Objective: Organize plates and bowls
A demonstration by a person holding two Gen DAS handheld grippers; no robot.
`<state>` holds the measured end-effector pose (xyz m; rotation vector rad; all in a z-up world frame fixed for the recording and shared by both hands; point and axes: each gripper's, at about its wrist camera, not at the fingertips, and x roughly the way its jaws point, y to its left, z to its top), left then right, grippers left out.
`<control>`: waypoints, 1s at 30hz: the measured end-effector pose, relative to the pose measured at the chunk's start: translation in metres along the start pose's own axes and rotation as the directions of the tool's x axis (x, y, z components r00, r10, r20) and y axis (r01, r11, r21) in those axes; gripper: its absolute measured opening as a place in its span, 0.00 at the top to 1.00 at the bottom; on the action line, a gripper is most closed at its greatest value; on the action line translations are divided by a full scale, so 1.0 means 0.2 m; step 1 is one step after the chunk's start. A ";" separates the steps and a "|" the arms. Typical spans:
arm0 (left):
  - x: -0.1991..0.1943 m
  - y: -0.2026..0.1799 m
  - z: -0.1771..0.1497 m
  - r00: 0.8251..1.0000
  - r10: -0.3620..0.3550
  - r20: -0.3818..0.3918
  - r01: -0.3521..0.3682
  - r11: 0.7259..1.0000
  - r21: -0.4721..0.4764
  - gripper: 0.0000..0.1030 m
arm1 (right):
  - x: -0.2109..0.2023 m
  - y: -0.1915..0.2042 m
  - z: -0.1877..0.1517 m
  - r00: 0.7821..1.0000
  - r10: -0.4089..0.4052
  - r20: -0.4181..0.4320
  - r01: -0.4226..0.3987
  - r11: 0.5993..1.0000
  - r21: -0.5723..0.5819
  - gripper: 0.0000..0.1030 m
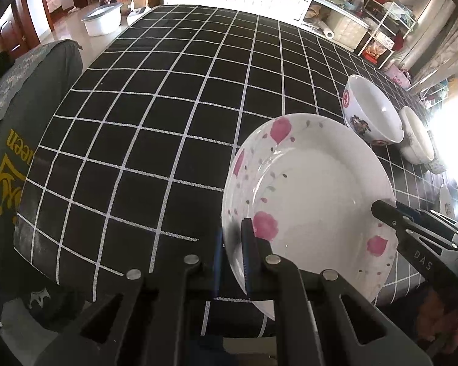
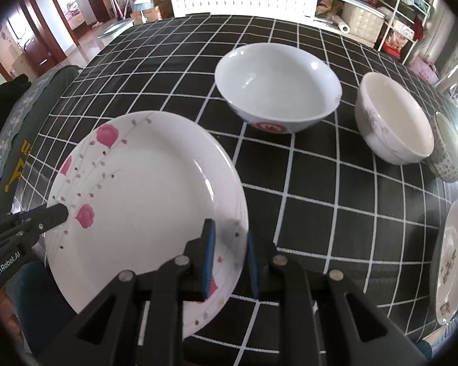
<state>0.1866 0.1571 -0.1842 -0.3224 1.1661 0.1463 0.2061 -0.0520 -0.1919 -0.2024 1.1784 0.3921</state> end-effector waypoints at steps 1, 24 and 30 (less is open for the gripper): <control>0.00 0.00 0.00 1.000 -0.005 -0.003 0.005 1.000 -0.003 0.91 | -0.01 -0.01 0.00 1.000 -0.002 0.001 0.002 1.000 0.009 0.77; -0.53 -0.37 -0.12 0.984 -0.046 0.174 0.025 0.992 0.125 0.78 | -0.59 -0.12 -0.17 0.980 0.023 0.195 -0.037 0.997 0.070 0.76; -0.61 -0.55 -0.17 0.972 -0.076 0.223 0.032 0.980 0.196 0.71 | -0.72 -0.22 -0.24 0.970 0.004 0.243 -0.030 0.994 0.102 0.73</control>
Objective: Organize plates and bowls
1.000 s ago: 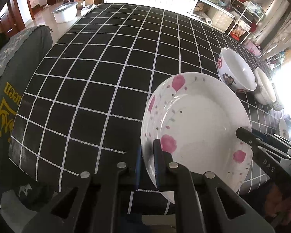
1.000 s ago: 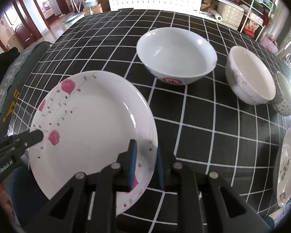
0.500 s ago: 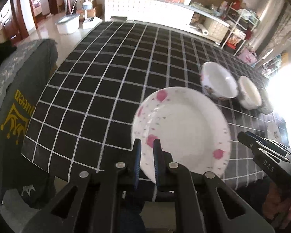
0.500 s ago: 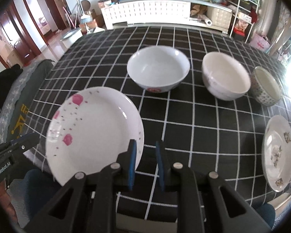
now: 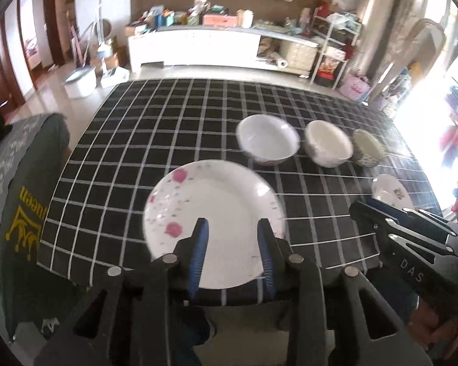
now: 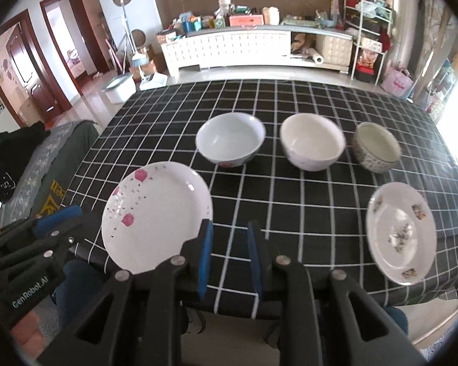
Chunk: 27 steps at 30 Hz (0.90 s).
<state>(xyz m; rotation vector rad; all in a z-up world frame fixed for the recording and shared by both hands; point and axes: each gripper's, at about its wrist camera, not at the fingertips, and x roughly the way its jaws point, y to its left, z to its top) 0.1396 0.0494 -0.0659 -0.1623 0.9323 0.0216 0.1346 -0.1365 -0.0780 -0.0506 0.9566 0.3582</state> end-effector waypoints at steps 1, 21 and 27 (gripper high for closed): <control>-0.01 -0.02 0.00 1.000 -0.006 0.006 0.006 1.000 0.009 0.71 | -0.01 -0.01 -0.01 1.000 -0.003 0.004 0.003 1.000 0.005 0.73; 0.10 -0.59 0.05 0.997 -0.055 -0.060 0.063 0.987 0.148 0.59 | -0.19 -0.51 -0.09 0.999 -0.027 0.046 0.022 0.994 0.108 0.65; 0.16 -0.78 0.06 0.994 -0.065 -0.086 0.079 0.981 0.177 0.59 | -0.22 -0.72 -0.12 0.998 -0.051 0.046 0.045 0.990 0.137 0.63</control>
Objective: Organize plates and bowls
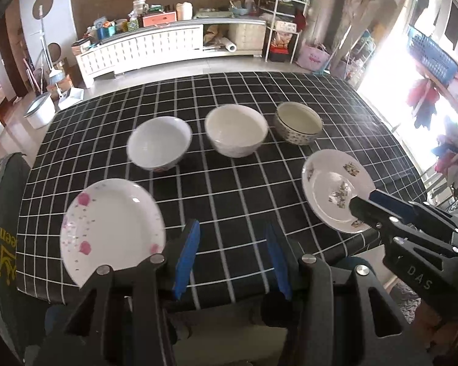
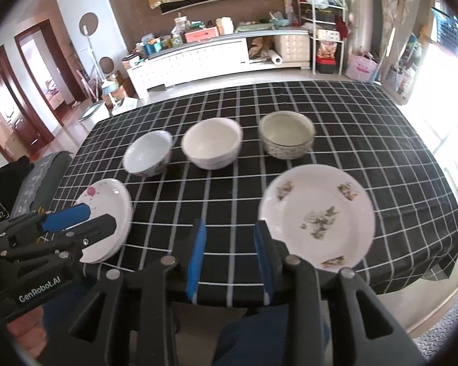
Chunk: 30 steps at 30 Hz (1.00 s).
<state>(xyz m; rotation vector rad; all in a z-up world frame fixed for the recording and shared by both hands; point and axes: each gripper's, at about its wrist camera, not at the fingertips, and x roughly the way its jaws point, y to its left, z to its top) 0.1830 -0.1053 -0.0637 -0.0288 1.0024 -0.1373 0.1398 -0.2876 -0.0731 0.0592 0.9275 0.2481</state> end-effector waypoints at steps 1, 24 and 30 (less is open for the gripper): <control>0.02 -0.03 0.01 1.000 0.000 -0.006 0.000 1.000 0.008 0.59 | 0.00 -0.05 0.00 1.000 -0.010 0.004 0.010 1.000 0.011 0.63; 0.67 -0.47 0.19 0.979 -0.066 -0.192 0.075 0.996 0.042 0.59 | 0.34 -0.79 -0.01 0.984 -0.111 -0.142 0.132 0.980 0.149 0.63; 0.85 -0.51 0.19 0.969 -0.038 -0.243 0.053 0.997 0.057 0.59 | 0.46 -0.85 0.00 0.978 -0.108 -0.178 0.137 0.978 0.158 0.63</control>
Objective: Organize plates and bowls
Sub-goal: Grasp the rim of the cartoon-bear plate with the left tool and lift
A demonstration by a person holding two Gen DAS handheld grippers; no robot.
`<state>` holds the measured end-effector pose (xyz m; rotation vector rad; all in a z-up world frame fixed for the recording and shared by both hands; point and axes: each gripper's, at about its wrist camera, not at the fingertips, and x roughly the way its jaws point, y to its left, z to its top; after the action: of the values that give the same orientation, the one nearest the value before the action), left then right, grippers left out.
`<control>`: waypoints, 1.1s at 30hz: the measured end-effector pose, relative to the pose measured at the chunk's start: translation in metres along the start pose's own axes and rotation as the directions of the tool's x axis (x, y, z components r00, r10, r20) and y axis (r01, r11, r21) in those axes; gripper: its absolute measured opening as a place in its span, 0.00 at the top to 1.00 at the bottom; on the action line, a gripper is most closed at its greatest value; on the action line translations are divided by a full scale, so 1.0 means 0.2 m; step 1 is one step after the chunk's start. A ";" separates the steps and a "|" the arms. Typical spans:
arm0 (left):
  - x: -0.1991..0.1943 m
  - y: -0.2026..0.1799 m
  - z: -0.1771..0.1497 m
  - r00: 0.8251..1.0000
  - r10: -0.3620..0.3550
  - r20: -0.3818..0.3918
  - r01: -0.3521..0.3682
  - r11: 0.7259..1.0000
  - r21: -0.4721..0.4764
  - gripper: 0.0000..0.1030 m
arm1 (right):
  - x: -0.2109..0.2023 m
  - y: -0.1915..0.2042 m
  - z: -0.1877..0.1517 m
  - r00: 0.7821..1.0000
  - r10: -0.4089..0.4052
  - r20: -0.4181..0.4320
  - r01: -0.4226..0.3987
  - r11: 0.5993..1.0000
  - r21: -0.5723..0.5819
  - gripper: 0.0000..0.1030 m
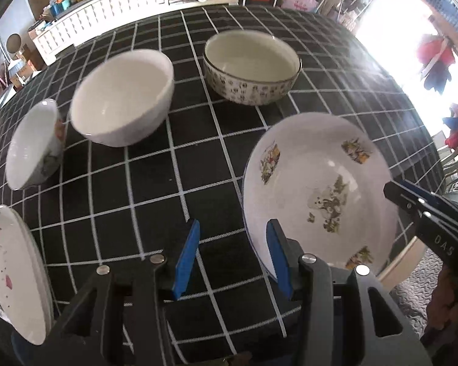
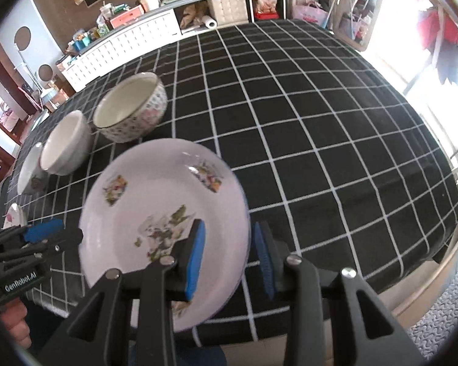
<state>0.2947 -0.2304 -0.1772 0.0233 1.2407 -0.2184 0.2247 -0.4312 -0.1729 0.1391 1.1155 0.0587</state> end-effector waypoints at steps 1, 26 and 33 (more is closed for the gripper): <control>0.02 0.00 0.00 1.000 0.003 -0.004 -0.003 1.000 0.004 0.59 | 0.02 0.00 0.00 1.000 -0.003 -0.005 0.003 1.000 0.001 0.63; 0.16 -0.13 0.03 1.000 0.002 -0.027 0.000 0.998 0.061 0.79 | 0.10 0.11 -0.04 0.999 -0.034 -0.020 0.031 0.994 -0.106 0.64; 0.12 -0.05 -0.03 0.999 -0.008 -0.040 0.008 1.000 0.023 0.80 | 0.09 0.19 -0.07 0.999 -0.033 -0.035 0.028 0.992 -0.126 0.64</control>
<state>0.2942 -0.2432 -0.2018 0.0427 1.2785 -0.2400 0.2214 -0.3901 -0.1901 0.0079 1.1476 0.1042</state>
